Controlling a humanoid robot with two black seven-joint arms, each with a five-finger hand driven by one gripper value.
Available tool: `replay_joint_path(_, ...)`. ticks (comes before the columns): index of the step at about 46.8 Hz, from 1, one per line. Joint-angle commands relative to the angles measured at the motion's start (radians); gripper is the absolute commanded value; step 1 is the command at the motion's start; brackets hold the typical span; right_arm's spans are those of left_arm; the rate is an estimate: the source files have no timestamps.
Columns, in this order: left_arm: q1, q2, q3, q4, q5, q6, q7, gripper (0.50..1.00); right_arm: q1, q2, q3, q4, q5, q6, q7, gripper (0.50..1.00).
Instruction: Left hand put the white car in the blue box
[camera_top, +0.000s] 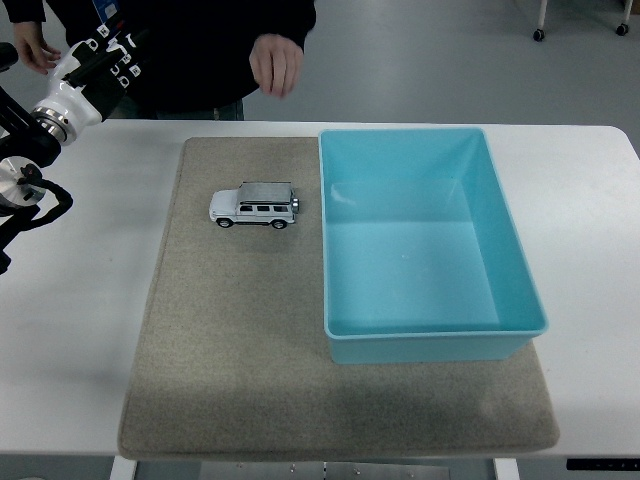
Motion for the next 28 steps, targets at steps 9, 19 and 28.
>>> replay_joint_path(9, 0.0, 0.0, 0.002, 0.0, -0.003, -0.032, 0.001, 1.0, 0.0, 0.0, -0.002, 0.0, 0.0, 0.0, 0.0, 0.936)
replay_joint_path(19, 0.0, -0.002, 0.002, 0.006, -0.006, -0.046, -0.001, 1.0, 0.0, 0.0, 0.0, 0.0, 0.0, 0.0, 0.0, 0.936)
replay_joint_path(28, 0.0, -0.005, 0.002, 0.008, -0.012, -0.046, -0.001, 1.0, 0.0, 0.0, -0.002, 0.0, -0.001, 0.0, 0.0, 0.936)
